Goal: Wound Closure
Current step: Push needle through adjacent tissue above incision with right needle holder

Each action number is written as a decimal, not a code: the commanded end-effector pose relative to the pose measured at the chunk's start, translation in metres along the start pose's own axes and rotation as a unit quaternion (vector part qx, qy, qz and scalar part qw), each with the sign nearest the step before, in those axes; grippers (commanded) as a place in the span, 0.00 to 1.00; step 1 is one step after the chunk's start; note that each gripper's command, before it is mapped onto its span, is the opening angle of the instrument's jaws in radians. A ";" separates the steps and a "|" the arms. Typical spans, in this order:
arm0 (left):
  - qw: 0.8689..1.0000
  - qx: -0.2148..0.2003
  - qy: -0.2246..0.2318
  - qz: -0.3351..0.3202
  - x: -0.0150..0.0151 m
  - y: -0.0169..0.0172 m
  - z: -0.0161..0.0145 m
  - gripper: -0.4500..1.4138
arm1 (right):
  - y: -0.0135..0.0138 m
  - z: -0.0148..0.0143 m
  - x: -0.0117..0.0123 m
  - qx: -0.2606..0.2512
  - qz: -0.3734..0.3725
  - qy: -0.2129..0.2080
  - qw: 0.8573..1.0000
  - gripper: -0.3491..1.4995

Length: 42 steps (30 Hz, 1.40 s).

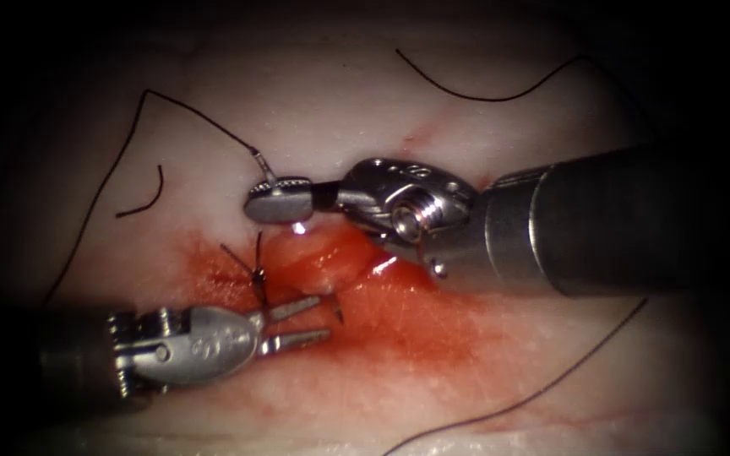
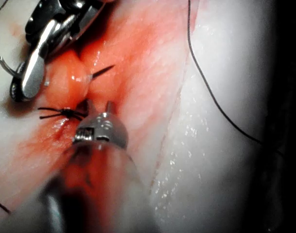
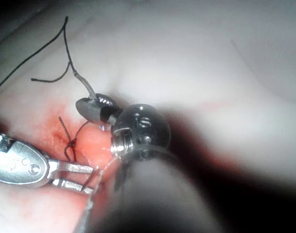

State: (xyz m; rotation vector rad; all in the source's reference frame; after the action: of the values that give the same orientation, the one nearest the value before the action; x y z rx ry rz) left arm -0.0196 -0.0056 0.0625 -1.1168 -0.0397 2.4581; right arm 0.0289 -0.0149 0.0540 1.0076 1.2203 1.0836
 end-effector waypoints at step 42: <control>1.000 0.001 -0.002 -0.005 0.0004 0.0007 0.0003 0.23 | 0.0006 -0.0016 0.0072 -0.067 -0.086 0.013 0.994 0.00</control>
State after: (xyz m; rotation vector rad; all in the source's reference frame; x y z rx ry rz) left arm -0.0198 -0.0058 0.0616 -1.1076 -0.0419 2.4518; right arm 0.0267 -0.0078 0.0527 0.7812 1.2032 1.0370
